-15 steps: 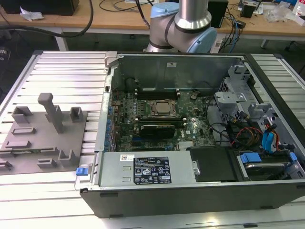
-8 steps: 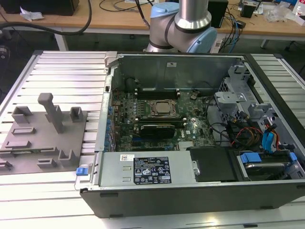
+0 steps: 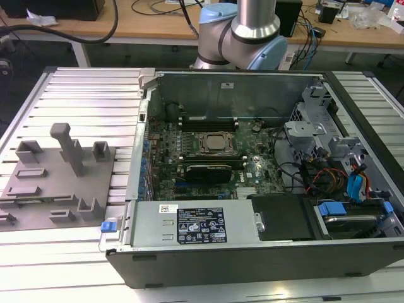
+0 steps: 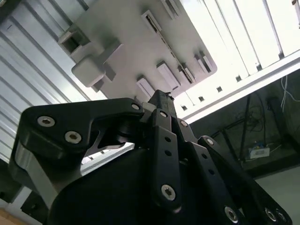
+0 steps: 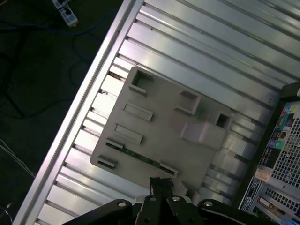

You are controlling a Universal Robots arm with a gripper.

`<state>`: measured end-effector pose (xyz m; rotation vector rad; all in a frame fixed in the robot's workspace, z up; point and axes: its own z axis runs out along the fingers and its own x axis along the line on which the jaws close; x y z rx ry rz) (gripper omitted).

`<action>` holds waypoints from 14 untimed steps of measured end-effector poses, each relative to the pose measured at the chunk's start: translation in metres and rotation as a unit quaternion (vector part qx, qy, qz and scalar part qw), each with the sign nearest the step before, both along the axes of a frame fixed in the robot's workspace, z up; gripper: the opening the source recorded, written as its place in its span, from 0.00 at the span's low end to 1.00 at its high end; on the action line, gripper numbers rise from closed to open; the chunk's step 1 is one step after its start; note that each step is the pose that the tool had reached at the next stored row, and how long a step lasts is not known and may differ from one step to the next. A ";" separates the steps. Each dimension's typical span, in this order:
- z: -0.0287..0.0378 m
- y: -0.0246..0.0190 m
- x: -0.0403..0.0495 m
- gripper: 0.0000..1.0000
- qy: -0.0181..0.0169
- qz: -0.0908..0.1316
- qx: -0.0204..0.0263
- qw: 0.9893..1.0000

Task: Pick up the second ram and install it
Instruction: 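Pick up the second ram and move it above second insertion slot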

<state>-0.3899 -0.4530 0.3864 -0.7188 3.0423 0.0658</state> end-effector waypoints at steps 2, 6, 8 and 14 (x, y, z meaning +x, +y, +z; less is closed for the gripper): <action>0.0000 0.0000 0.0000 0.11 0.000 0.011 0.000 1.000; 0.0000 0.0000 0.0000 0.11 0.000 0.038 0.000 0.999; 0.0000 0.0000 0.0000 0.11 0.000 0.053 0.000 0.999; 0.0000 0.0000 0.0000 0.11 0.000 0.089 0.000 0.996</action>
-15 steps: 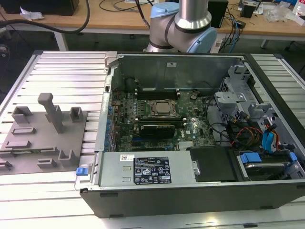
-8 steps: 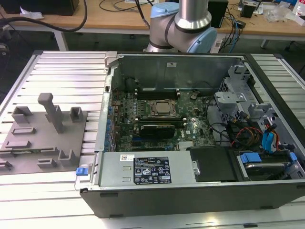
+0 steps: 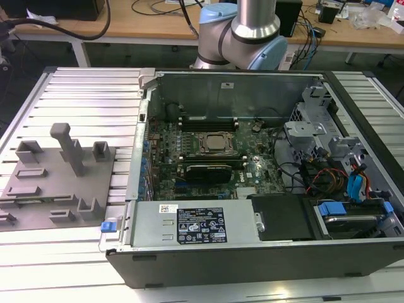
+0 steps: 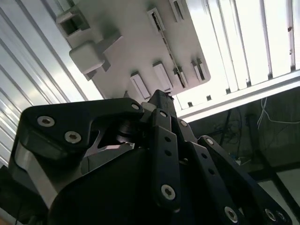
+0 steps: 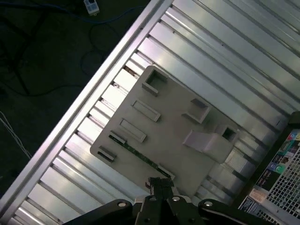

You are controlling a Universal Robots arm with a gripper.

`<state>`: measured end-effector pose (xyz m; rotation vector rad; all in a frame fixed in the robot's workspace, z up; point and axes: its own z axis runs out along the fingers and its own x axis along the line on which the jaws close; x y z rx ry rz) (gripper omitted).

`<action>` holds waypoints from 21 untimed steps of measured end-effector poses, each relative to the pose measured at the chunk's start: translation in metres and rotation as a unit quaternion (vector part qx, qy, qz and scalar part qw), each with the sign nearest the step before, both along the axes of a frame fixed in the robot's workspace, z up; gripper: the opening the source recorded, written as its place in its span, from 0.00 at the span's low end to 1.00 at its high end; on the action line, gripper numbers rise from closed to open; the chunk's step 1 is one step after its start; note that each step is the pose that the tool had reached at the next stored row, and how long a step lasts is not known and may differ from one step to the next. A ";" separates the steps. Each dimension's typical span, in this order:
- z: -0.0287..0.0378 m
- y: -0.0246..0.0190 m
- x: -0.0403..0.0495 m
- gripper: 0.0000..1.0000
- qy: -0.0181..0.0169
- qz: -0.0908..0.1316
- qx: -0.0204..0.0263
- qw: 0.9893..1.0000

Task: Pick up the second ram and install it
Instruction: 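Pick up the second ram and move it above second insertion slot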

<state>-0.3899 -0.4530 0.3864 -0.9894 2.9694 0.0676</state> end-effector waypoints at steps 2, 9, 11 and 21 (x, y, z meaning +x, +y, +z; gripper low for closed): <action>0.0000 0.0000 0.0000 0.11 0.000 0.013 0.000 1.000; 0.0000 0.0000 0.0000 0.11 0.000 0.047 0.000 0.999; 0.0000 0.0000 0.0000 0.11 0.000 0.057 0.000 0.998; 0.0000 0.0000 0.0000 0.11 0.000 0.095 0.000 0.995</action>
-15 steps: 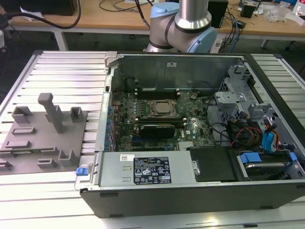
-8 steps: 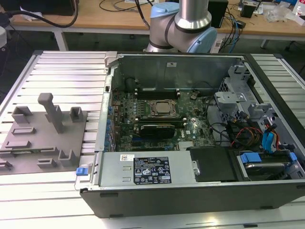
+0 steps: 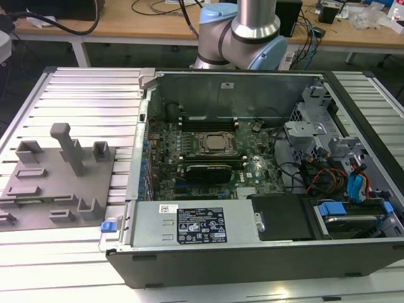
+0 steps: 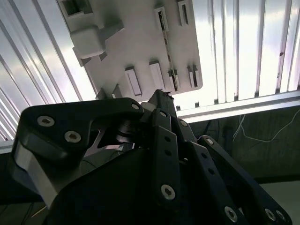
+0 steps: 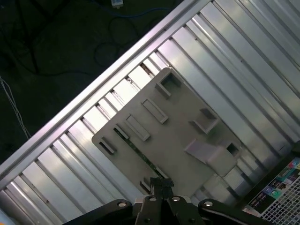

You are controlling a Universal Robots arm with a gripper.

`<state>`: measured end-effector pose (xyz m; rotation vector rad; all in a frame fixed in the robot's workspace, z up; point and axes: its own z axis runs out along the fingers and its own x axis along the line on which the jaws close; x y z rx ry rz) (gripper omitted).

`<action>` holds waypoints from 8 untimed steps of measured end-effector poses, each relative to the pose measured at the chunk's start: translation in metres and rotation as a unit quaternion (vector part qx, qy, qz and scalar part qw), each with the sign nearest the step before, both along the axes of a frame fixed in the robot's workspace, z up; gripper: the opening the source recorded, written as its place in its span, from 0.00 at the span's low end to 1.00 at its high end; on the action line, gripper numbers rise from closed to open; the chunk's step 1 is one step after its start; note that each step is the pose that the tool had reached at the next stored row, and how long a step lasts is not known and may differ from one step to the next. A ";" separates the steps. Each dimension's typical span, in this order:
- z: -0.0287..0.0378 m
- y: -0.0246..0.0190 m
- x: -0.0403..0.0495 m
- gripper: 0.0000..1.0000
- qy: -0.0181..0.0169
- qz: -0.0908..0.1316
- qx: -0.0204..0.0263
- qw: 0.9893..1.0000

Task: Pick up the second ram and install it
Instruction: 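Pick up the second ram and move it above second insertion slot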

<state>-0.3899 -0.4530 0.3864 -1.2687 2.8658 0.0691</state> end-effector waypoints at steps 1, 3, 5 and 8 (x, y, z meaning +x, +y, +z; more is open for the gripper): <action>0.0000 0.0000 0.0000 0.11 0.000 0.006 0.000 1.000; 0.0000 0.0000 0.0000 0.11 0.000 0.016 0.000 1.000; 0.0000 0.0000 0.0000 0.11 0.000 0.026 0.000 1.000; 0.0000 0.0000 0.0000 0.11 0.000 0.046 -0.002 0.999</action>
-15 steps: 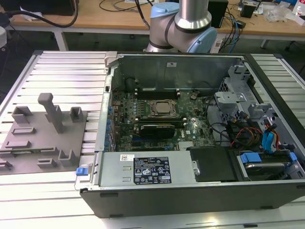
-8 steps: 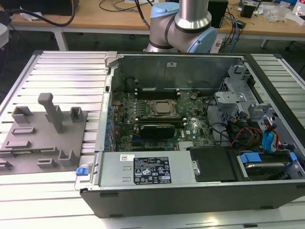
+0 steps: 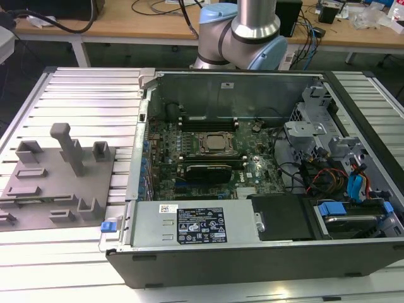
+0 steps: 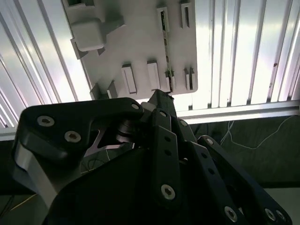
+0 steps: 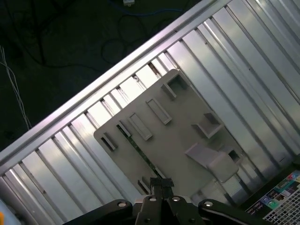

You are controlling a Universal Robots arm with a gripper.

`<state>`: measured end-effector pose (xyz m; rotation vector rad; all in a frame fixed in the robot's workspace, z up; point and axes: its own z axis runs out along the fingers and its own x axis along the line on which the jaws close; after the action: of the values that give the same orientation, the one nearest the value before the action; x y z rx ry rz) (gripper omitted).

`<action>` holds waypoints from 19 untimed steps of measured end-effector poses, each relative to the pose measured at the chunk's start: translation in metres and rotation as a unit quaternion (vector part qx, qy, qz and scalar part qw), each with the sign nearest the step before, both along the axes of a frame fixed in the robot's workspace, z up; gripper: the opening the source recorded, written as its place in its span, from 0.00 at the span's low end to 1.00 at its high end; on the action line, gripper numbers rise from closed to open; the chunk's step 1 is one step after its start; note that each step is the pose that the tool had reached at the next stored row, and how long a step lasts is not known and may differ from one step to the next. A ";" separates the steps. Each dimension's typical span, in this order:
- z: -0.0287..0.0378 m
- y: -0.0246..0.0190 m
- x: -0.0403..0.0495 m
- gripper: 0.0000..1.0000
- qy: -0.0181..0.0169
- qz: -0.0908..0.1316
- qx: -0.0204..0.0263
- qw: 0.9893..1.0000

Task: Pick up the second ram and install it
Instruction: 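Pick up the second ram and move it above second insertion slot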

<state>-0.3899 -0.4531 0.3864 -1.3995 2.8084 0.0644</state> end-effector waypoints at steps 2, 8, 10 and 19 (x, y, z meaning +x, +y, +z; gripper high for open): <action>0.0000 0.0000 0.0000 0.11 0.000 0.008 -0.001 1.000; 0.0000 0.0000 0.0000 0.11 0.000 0.027 -0.002 1.000; 0.0000 0.0000 0.0000 0.11 0.000 0.033 -0.002 0.999; 0.0000 0.0000 0.0000 0.11 0.000 0.084 -0.004 0.996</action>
<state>-0.3899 -0.4531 0.3864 -1.6347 2.6871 0.0525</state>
